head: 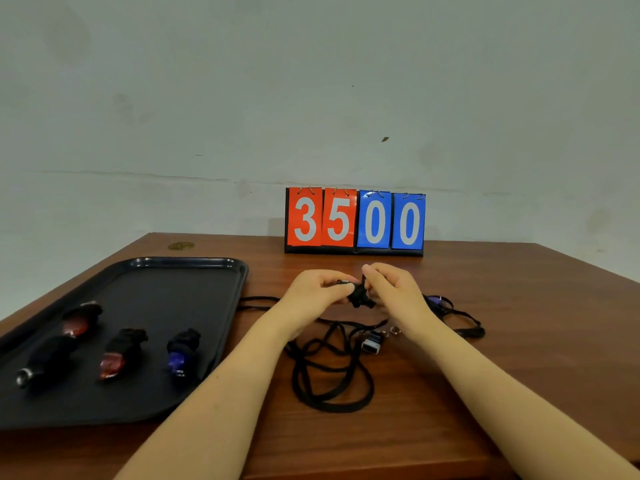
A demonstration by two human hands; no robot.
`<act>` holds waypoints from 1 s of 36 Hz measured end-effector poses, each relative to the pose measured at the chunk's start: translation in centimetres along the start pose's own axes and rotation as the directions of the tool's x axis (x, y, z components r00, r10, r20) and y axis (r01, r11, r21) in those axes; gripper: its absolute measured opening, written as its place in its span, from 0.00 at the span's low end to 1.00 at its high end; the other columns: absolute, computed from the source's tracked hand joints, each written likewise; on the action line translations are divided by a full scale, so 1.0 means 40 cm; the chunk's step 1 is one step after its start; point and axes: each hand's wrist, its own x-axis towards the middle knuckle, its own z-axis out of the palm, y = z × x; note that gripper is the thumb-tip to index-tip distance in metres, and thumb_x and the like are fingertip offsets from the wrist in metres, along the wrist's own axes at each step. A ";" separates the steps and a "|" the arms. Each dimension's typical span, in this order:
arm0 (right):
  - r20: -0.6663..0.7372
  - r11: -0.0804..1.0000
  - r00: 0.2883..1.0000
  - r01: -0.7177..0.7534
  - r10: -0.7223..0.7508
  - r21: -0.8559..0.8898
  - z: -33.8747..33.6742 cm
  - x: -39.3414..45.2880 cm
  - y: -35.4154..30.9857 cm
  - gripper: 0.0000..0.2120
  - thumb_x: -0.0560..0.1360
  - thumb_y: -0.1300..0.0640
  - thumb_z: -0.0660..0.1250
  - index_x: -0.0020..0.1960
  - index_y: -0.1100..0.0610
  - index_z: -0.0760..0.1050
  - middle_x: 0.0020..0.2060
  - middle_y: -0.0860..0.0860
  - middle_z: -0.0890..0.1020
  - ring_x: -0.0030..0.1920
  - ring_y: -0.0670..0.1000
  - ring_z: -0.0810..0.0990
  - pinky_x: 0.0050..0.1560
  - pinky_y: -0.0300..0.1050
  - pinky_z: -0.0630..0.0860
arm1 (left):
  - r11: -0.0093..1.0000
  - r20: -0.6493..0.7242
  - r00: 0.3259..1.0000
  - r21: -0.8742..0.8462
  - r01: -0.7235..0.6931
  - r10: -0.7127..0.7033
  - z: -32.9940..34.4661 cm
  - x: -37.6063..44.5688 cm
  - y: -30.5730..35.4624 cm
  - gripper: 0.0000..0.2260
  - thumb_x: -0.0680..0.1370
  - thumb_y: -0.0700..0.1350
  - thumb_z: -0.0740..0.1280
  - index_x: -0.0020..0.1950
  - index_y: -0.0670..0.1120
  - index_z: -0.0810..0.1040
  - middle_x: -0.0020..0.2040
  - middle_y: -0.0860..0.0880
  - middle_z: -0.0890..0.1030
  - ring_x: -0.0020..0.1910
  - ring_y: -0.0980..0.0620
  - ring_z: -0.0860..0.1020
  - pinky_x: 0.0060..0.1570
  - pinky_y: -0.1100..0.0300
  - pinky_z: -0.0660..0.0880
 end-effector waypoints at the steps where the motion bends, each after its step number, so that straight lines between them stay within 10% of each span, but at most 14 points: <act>1: -0.005 1.000 1.000 -0.002 0.003 0.019 0.001 0.000 -0.003 0.16 0.81 0.54 0.59 0.36 0.58 0.72 0.26 0.46 0.69 0.29 0.44 0.68 0.31 0.36 0.66 | 0.999 0.004 1.000 -0.040 0.009 -0.009 0.000 0.000 0.001 0.09 0.79 0.46 0.65 0.57 0.55 0.80 0.51 0.57 0.82 0.50 0.59 0.80 0.50 0.67 0.74; 13: 0.148 0.938 0.974 -0.209 0.174 0.277 -0.011 0.014 -0.009 0.14 0.81 0.51 0.59 0.50 0.61 0.78 0.28 0.50 0.71 0.24 0.46 0.62 0.25 0.37 0.58 | 0.815 0.054 0.997 -0.574 0.078 -0.058 0.003 -0.006 0.010 0.09 0.79 0.38 0.64 0.55 0.45 0.82 0.52 0.48 0.85 0.51 0.55 0.82 0.50 0.63 0.77; 19: 0.151 0.922 0.971 -0.225 0.185 0.317 0.002 0.010 -0.013 0.17 0.81 0.54 0.58 0.35 0.60 0.70 0.23 0.48 0.63 0.22 0.46 0.58 0.23 0.38 0.56 | 0.676 0.005 0.998 -0.735 0.049 -0.066 0.007 -0.005 0.019 0.10 0.79 0.36 0.62 0.56 0.40 0.81 0.49 0.47 0.85 0.45 0.57 0.83 0.45 0.65 0.77; 30: 0.087 0.973 0.996 0.046 -0.027 -0.225 0.026 0.003 0.016 0.12 0.82 0.57 0.58 0.47 0.53 0.79 0.29 0.44 0.73 0.29 0.40 0.70 0.33 0.32 0.68 | 0.502 -0.132 0.954 -0.865 0.021 -0.268 0.007 0.005 0.008 0.08 0.79 0.37 0.64 0.55 0.41 0.80 0.51 0.43 0.83 0.52 0.50 0.80 0.45 0.61 0.78; 36: 0.146 0.880 0.982 0.174 -0.121 -0.442 0.019 0.000 0.019 0.10 0.81 0.55 0.61 0.53 0.51 0.81 0.40 0.43 0.82 0.39 0.39 0.77 0.41 0.27 0.69 | 0.667 -0.308 0.886 -0.745 0.002 -0.347 -0.001 0.020 -0.007 0.11 0.78 0.36 0.66 0.60 0.40 0.79 0.53 0.44 0.82 0.52 0.51 0.80 0.52 0.60 0.77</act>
